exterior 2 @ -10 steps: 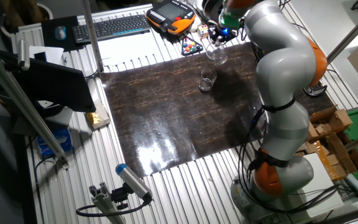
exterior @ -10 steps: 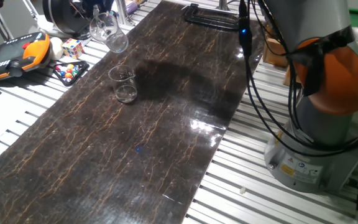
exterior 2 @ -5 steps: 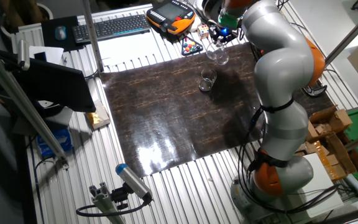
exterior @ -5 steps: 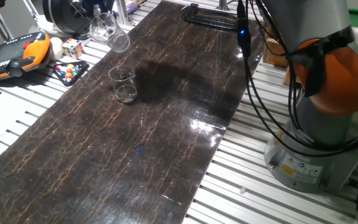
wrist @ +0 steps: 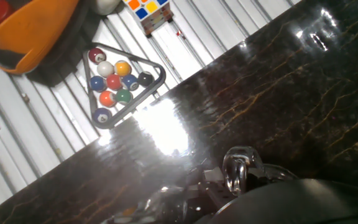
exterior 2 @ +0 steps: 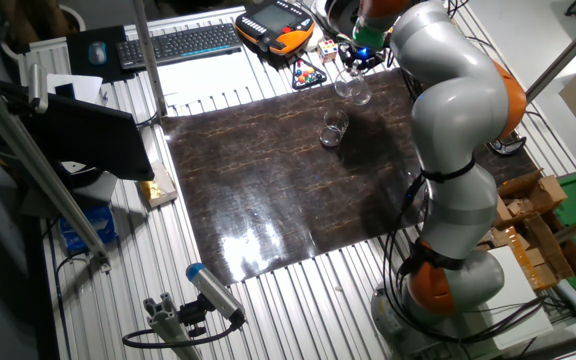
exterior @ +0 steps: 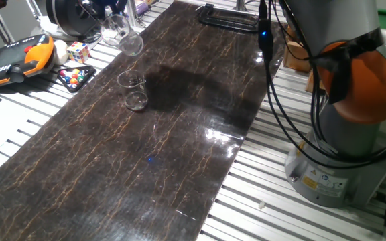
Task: Pour the water from one cup into another empty cup
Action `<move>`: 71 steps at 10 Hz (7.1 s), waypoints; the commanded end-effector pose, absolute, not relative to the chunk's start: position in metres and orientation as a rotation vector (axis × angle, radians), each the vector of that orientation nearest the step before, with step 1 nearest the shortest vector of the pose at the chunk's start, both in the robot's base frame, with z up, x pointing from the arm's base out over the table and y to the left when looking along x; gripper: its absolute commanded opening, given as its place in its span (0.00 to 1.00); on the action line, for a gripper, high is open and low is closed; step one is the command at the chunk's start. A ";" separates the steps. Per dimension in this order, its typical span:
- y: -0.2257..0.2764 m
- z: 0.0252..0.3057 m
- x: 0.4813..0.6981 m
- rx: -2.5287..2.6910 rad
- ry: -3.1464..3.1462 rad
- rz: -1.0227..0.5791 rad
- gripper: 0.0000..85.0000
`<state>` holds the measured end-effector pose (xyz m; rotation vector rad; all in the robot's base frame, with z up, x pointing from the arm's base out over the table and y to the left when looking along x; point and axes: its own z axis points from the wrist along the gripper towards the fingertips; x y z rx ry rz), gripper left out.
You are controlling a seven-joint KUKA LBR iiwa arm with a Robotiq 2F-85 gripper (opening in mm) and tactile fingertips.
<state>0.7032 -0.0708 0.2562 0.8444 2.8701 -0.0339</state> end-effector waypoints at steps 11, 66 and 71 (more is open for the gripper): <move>-0.080 0.233 0.702 0.864 2.855 -0.098 0.01; -0.063 0.214 0.682 0.565 2.603 -0.765 0.01; -0.062 0.217 0.680 0.567 2.544 -0.821 0.01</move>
